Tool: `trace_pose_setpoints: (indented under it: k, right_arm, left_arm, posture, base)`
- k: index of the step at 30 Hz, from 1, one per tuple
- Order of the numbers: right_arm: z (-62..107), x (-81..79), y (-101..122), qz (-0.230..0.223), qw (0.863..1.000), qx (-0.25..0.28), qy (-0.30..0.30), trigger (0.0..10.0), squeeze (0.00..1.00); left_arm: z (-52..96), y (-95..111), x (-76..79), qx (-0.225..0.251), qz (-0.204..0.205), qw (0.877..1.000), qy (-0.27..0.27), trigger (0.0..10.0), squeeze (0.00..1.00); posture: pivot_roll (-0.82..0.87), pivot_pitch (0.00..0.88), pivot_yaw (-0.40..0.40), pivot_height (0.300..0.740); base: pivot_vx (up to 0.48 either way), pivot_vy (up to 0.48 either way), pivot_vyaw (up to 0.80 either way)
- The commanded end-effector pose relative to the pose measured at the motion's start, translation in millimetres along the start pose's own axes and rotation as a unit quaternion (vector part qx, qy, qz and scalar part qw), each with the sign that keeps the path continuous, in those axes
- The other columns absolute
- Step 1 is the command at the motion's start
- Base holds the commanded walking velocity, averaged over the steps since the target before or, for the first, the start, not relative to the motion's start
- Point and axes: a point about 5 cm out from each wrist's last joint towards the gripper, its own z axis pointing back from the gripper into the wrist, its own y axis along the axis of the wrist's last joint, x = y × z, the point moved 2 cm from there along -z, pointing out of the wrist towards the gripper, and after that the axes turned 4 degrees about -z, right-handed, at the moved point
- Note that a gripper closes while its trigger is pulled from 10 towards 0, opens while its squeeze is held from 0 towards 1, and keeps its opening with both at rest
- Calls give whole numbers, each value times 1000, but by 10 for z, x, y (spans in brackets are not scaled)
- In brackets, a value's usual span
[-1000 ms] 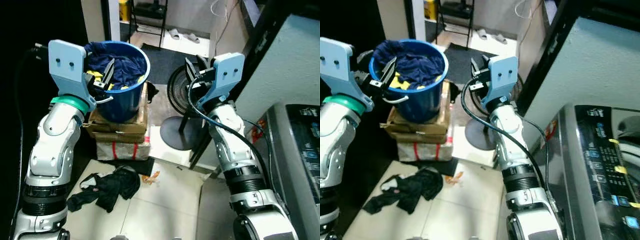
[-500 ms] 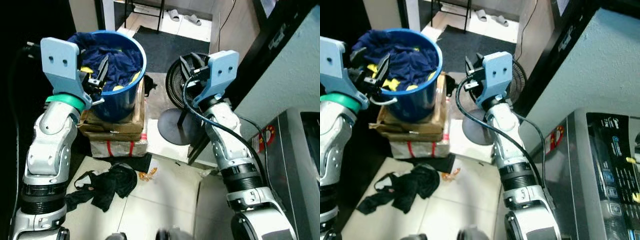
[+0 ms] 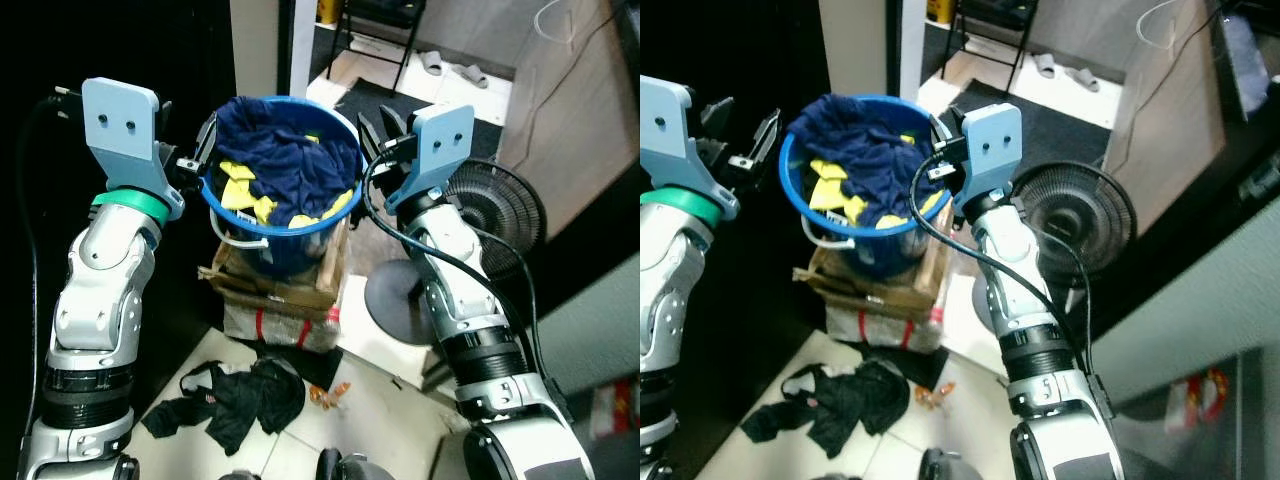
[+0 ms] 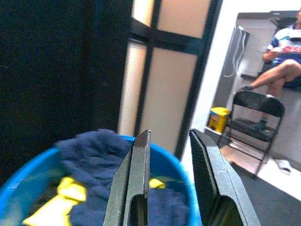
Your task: Clothes washing
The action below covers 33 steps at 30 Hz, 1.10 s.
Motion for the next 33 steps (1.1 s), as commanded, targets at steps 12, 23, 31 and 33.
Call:
trace_pose_setpoints:
  k: [12, 23, 31, 33]
  right_arm:
    - [14, 33, -11, -1, 1000, -1, -7, 10000, 0]
    - [26, 76, -20, 4, 1000, -3, -13, 10000, 0]
    - [64, 102, -84, 9, 1000, -15, -17, 10000, 0]
    - [74, 104, -100, 10, 1000, -18, -17, 10000, 0]
  left_arm:
    - [16, -21, -2, -3, -2, 1000, -3, 10000, 0]
    - [14, -43, 8, -8, 1, 1000, -4, 10000, 0]
    - [124, -314, 93, -59, 9, 998, -31, 10000, 0]
    - [193, -449, 98, -82, 5, 996, -33, 10000, 0]
  posture:
    - [63, 56, -44, 740]
    - [58, 63, -41, 740]
    - [56, 68, -41, 740]
    - [55, 70, -42, 740]
  base:
    - [432, 0, 0]
    - [427, 0, 0]
    - [0, 0, 0]
    - [0, 0, 0]
